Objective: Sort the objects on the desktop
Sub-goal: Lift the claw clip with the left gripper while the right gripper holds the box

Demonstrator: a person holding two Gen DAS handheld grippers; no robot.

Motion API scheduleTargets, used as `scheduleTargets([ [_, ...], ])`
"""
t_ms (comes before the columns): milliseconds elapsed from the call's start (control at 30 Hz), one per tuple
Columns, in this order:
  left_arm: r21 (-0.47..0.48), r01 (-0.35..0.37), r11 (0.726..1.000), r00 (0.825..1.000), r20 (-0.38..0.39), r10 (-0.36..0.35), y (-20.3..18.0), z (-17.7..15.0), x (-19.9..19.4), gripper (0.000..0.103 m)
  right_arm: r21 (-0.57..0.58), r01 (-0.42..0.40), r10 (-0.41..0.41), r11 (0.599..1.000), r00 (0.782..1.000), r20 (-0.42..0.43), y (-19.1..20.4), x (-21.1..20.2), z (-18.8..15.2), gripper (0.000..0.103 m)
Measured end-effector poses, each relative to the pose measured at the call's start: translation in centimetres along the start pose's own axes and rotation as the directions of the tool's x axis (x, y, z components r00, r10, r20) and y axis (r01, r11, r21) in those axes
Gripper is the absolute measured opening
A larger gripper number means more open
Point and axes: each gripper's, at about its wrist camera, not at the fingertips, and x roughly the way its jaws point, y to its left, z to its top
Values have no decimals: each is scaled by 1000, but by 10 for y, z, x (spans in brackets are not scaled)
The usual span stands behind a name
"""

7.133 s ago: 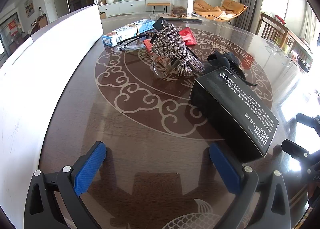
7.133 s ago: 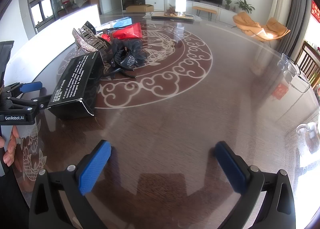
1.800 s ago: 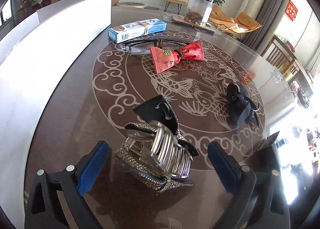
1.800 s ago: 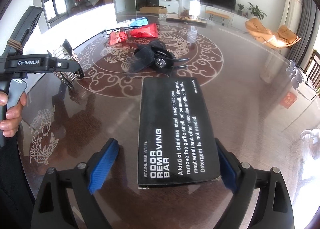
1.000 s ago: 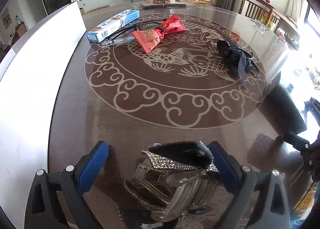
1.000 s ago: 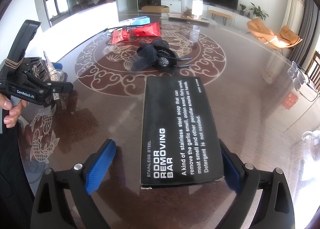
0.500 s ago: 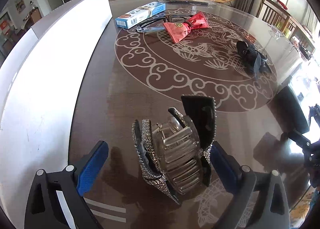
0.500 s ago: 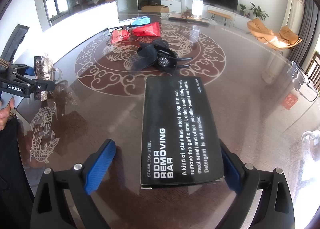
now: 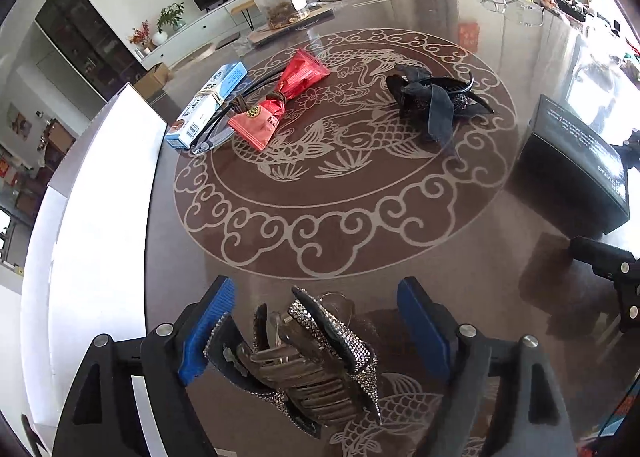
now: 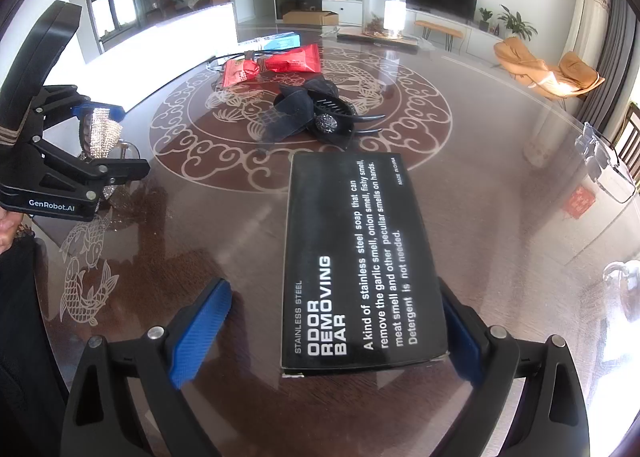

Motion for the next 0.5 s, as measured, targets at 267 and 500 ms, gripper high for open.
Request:
scheduleTargets([
  [267,-173,175,969,984,-4,-179,28,-27,10,83,1,-2,2,1000,1000,1,0,0,0,97],
  [500,-249,268,931,963,62,-261,39,-42,-1,51,0,-1,1,1000,1000,0,0,-1,0,97],
])
